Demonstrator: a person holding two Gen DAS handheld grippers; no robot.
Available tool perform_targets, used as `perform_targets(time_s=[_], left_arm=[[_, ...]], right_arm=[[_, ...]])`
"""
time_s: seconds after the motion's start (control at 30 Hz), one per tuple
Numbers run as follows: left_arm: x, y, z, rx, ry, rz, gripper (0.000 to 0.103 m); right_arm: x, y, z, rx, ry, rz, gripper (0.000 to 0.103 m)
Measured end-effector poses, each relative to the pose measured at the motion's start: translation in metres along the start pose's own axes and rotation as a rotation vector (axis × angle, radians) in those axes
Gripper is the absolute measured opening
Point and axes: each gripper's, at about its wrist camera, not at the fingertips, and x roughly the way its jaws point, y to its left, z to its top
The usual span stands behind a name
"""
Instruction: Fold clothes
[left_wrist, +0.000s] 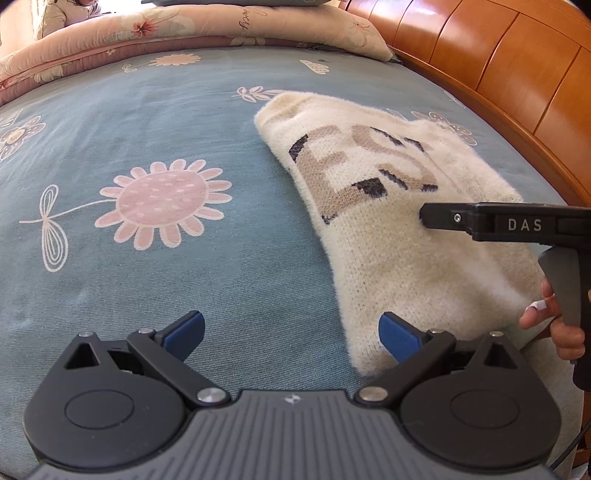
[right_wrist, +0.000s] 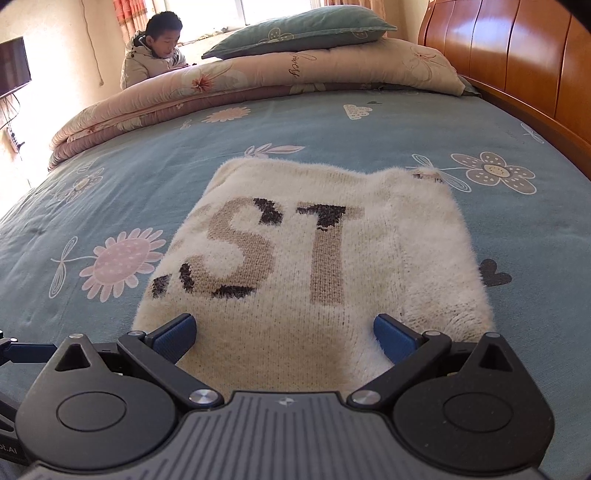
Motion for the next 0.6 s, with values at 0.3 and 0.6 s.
perform_targets(time_s=[0.3,0.6], left_arm=[[-0.007,0.007,0.001,-0.029,-0.041,-0.029,0.1],[-0.022,0.011,-0.001,-0.058,-0.072,-0.089,0.1]], right_arm=[[0.001,0.006,-0.011,-0.028,-0.063,-0.028,0.103],[-0.007,0.013,-0.006,-0.058,-0.045,-0.048,0.103]])
